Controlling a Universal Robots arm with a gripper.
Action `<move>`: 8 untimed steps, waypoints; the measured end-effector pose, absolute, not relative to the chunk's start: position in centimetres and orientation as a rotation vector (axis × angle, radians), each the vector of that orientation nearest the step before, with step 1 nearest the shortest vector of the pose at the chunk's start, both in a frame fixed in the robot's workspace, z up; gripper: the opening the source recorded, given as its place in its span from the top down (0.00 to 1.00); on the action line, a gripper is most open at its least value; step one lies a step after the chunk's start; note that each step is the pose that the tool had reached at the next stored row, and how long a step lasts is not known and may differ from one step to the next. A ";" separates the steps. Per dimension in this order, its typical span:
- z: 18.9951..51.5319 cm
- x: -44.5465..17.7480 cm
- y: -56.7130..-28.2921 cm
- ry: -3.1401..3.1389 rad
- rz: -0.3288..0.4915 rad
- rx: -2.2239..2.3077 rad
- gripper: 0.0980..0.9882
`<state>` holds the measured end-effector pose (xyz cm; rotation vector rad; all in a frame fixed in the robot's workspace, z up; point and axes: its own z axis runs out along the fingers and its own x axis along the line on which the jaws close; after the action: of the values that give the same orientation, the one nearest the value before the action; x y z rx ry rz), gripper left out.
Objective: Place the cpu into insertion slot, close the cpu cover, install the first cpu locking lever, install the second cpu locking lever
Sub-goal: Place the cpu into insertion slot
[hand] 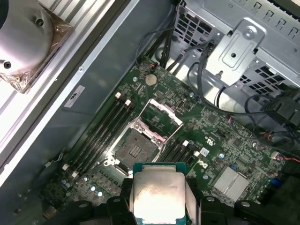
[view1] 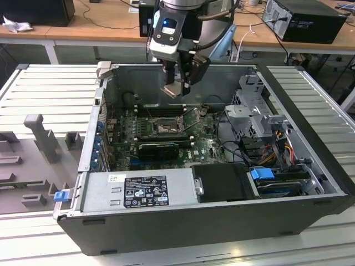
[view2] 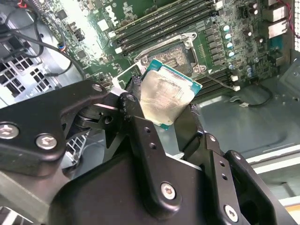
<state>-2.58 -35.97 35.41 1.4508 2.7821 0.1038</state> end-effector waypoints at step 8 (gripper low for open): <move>35.2 -2.6 -36.0 2.725 0.099 1.548 0.52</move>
<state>-2.58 -35.97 35.21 1.5480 2.7251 0.0995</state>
